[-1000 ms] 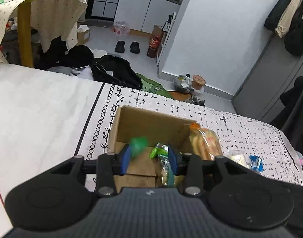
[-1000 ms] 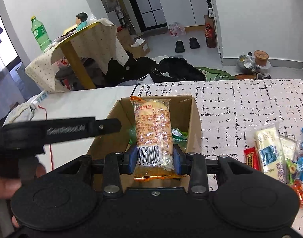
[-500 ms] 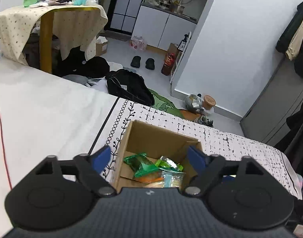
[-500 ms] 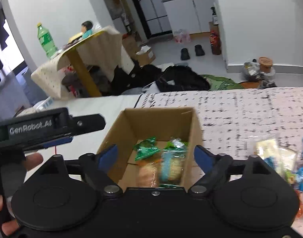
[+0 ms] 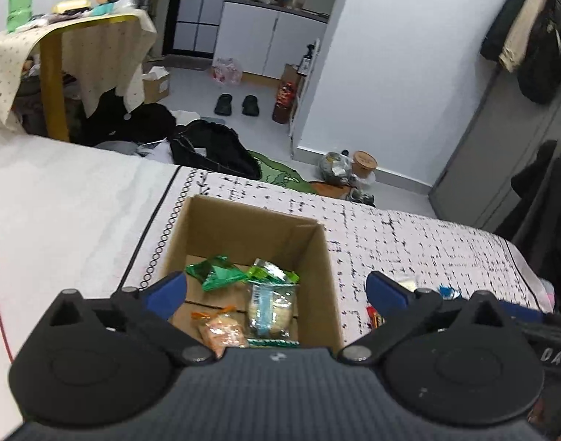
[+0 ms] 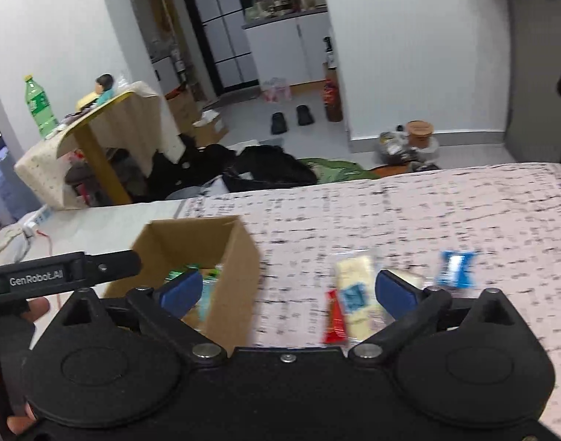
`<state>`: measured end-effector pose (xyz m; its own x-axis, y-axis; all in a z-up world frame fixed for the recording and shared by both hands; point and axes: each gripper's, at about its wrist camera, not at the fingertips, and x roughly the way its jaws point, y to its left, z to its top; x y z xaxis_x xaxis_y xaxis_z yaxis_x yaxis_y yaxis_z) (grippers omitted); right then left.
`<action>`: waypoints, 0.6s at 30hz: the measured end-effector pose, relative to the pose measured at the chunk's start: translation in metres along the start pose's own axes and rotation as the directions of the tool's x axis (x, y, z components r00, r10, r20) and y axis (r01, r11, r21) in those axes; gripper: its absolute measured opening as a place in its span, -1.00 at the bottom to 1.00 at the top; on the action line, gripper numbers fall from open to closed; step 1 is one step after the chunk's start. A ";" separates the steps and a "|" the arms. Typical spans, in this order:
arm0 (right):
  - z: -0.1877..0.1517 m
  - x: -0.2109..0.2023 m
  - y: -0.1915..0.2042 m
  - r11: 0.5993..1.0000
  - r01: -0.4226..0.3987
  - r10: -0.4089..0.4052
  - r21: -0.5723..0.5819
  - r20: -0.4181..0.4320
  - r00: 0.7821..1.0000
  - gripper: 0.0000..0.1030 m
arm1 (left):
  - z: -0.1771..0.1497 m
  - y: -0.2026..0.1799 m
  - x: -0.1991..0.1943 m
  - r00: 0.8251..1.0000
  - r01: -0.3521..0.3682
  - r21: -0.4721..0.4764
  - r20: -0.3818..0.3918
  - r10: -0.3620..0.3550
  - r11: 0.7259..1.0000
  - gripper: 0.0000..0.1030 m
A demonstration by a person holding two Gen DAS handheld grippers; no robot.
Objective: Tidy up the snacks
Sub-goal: 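Move both tools back to the snack pile and close the left gripper on the cheese-stick pack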
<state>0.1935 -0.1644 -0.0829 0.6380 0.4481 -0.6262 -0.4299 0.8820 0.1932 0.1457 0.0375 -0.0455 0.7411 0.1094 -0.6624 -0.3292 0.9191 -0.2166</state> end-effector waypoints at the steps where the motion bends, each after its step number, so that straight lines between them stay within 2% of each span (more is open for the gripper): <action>1: -0.001 -0.003 -0.006 1.000 0.008 -0.008 0.002 0.001 1.000 1.00 | -0.001 -0.003 0.000 1.000 0.002 0.004 -0.006 -0.002 1.000 1.00; 4: -0.002 -0.013 -0.021 1.000 0.020 -0.020 0.016 0.004 1.000 1.00 | -0.003 -0.012 0.003 1.000 0.019 0.026 -0.020 -0.019 0.999 1.00; 11: -0.006 -0.035 -0.052 0.999 0.039 -0.040 0.031 0.017 0.999 1.00 | -0.011 -0.047 0.002 0.999 0.044 0.170 -0.023 -0.041 0.984 1.00; 18: -0.008 -0.048 -0.080 0.995 0.078 -0.079 0.061 0.023 0.997 1.00 | -0.009 -0.077 0.007 0.994 0.105 0.228 -0.063 -0.093 0.968 1.00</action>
<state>0.1920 -0.2574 -0.0749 0.6844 0.3800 -0.6223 -0.3392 0.9214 0.1896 0.1708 -0.0355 -0.0397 0.7304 -0.0005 -0.6830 -0.1074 0.9875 -0.1156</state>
